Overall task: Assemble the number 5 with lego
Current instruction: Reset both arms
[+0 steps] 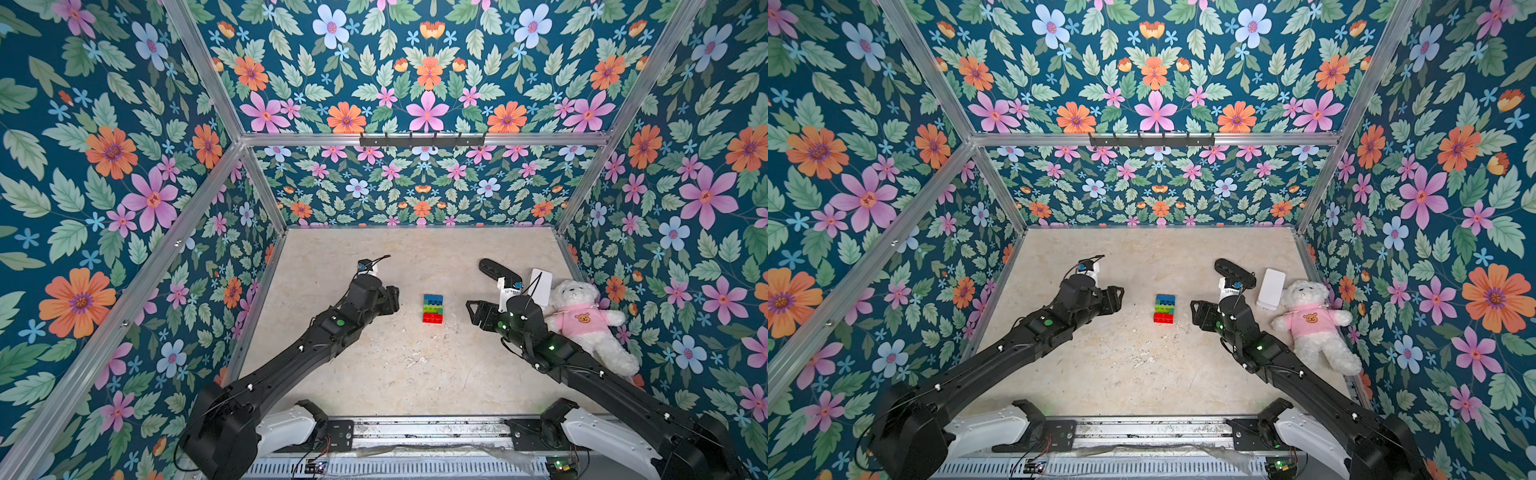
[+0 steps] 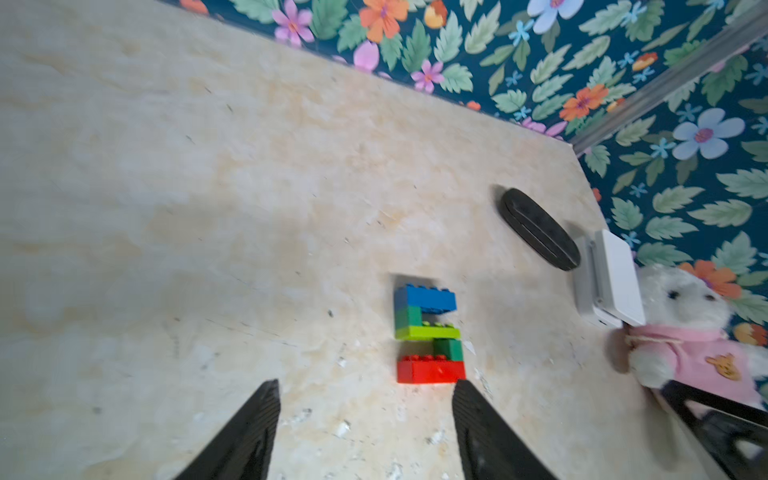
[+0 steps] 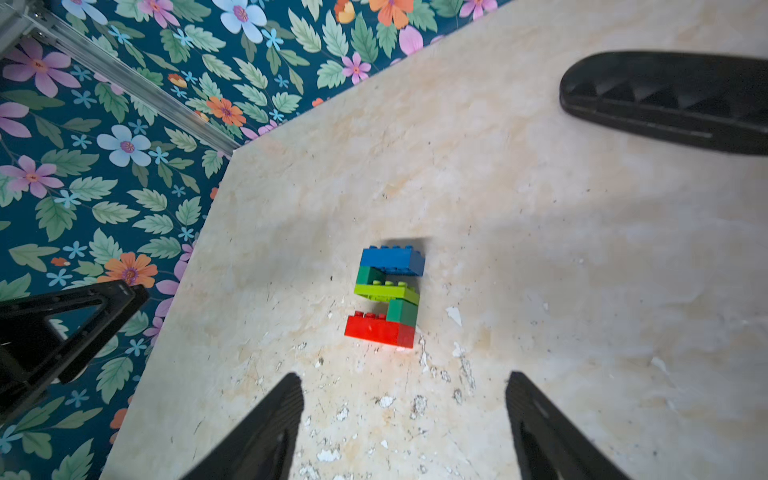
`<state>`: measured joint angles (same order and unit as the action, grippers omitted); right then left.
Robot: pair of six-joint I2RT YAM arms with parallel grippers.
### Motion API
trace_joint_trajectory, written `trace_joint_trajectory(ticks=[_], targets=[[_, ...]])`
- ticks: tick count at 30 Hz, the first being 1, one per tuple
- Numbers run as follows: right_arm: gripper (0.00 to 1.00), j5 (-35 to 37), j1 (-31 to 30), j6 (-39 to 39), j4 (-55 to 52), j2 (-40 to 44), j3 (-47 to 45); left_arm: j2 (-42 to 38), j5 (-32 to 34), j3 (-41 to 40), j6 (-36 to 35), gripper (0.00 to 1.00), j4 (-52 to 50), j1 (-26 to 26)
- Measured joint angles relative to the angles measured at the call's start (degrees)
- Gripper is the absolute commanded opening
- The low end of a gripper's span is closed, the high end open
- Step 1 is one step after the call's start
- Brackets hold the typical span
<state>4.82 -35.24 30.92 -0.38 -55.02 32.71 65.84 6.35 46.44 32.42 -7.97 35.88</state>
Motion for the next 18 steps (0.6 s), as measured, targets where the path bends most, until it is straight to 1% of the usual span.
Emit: trace_joint_trajectory(ticks=[3, 8, 10, 12, 15, 17, 18], targets=[[0.99, 3.6, 0.0, -2.5, -1.2, 0.1, 1.9, -2.4, 2.8, 0.0, -4.3, 0.99, -0.5, -2.8], [0.99, 13.2, 1.6, -6.8, -0.2, -1.3, 3.6, -2.7, 8.0, -2.2, -10.8, 0.99, 2.9, -8.4], [0.99, 17.8, 3.5, -9.3, 1.9, -1.9, 2.5, -2.1, 11.9, -4.6, -13.4, 0.99, 6.7, -10.4], [0.99, 21.4, 6.3, -11.6, 4.9, -2.0, 0.2, -0.9, 15.2, -7.1, -16.5, 0.99, 10.8, -11.4], [0.99, 26.1, 12.5, -15.4, 11.7, -1.7, -5.7, 2.8, 19.3, -8.4, -22.4, 0.99, 16.4, -13.9], [0.99, 27.8, 16.8, -17.6, 17.0, -2.0, -10.4, 5.9, 22.1, -9.0, -24.7, 0.99, 20.6, -17.5], [0.99, 28.7, 19.2, -18.8, 20.2, -2.6, -13.1, 7.5, 22.9, -9.8, -25.4, 0.99, 22.5, -20.2]])
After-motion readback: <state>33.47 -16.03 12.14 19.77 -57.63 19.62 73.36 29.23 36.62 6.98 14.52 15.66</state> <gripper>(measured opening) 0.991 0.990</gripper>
